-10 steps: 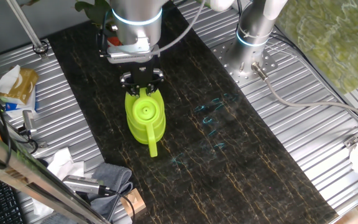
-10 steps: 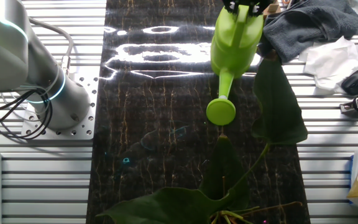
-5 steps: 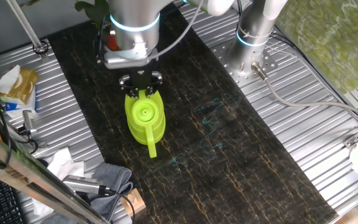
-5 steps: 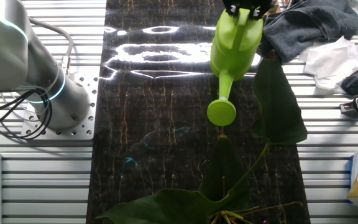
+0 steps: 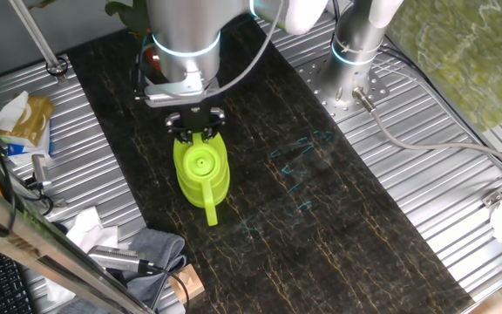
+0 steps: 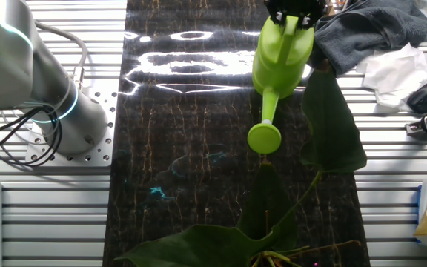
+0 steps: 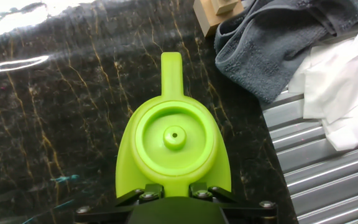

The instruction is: Water the plant

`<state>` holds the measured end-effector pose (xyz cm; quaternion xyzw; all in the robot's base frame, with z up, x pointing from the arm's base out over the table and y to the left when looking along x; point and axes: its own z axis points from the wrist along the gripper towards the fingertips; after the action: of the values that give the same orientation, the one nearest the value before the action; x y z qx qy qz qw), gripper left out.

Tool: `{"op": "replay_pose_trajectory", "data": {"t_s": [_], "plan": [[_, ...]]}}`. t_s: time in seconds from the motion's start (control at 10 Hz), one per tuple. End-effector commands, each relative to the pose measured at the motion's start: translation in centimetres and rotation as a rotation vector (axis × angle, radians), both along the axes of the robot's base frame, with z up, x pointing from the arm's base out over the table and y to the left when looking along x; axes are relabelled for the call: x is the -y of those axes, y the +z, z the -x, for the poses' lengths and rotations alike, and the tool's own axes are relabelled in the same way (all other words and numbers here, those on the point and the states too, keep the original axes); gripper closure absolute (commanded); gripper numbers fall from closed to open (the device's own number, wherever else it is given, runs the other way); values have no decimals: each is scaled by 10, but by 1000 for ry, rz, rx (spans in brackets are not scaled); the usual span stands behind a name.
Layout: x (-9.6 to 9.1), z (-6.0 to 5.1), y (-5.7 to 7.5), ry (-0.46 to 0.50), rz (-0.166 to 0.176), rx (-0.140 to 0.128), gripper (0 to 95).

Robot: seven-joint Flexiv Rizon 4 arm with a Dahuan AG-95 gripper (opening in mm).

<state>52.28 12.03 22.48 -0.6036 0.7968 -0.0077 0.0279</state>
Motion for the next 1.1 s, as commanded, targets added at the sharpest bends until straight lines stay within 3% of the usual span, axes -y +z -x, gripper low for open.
{"op": "replay_pose_trajectory", "data": {"t_s": [0.1, 0.5, 1.1], "plan": [[-1, -4, -7, 3, 4, 4, 950], [-3, -7, -19, 8, 11, 7, 950], [-8, -12, -39, 45, 63, 16, 950]]}}
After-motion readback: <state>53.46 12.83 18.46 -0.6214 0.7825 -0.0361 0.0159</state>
